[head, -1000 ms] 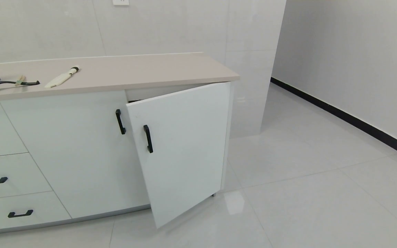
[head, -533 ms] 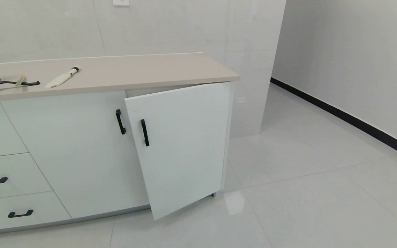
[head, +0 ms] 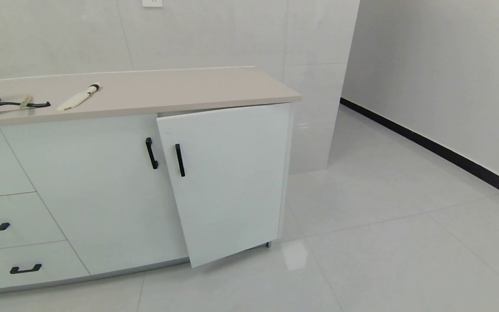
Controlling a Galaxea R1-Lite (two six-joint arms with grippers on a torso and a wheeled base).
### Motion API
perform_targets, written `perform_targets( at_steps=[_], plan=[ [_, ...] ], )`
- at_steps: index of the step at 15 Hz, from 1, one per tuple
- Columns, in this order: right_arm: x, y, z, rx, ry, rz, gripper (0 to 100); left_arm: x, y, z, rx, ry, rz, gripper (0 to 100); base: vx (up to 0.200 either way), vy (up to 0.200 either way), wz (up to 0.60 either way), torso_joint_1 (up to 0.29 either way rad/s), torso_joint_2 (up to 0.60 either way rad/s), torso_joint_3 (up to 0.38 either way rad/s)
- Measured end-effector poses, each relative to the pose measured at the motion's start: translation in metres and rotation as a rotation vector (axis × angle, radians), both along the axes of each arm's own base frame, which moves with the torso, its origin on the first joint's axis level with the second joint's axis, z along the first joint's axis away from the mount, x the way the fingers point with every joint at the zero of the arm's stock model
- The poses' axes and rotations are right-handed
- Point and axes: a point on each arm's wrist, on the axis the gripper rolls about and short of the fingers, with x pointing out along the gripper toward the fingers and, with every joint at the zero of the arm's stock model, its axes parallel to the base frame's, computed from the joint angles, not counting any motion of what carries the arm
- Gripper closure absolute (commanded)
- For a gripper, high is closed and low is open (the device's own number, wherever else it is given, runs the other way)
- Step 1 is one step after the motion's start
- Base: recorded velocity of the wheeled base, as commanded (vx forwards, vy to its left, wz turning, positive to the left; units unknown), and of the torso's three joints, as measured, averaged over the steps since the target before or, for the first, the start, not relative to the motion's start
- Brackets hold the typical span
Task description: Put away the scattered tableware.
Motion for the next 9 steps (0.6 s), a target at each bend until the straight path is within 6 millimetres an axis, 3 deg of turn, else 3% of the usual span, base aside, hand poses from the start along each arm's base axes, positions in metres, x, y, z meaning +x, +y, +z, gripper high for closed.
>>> perform_targets(
  at_steps=[4, 9],
  plan=[
    [-0.0001, -0.0001, -0.0003, -0.002, 0.002, -0.004, 100, 0.0000, 0.0000, 0.0000, 0.000, 0.000, 0.000, 0, 0.000, 0.000, 0.60, 0.000, 0.00, 0.000],
    [-0.0001, -0.0001, -0.0002, -0.001, 0.000, -0.004, 100, 0.0000, 0.0000, 0.0000, 0.000, 0.001, 0.000, 0, 0.000, 0.000, 0.00, 0.000, 0.00, 0.000]
  ],
)
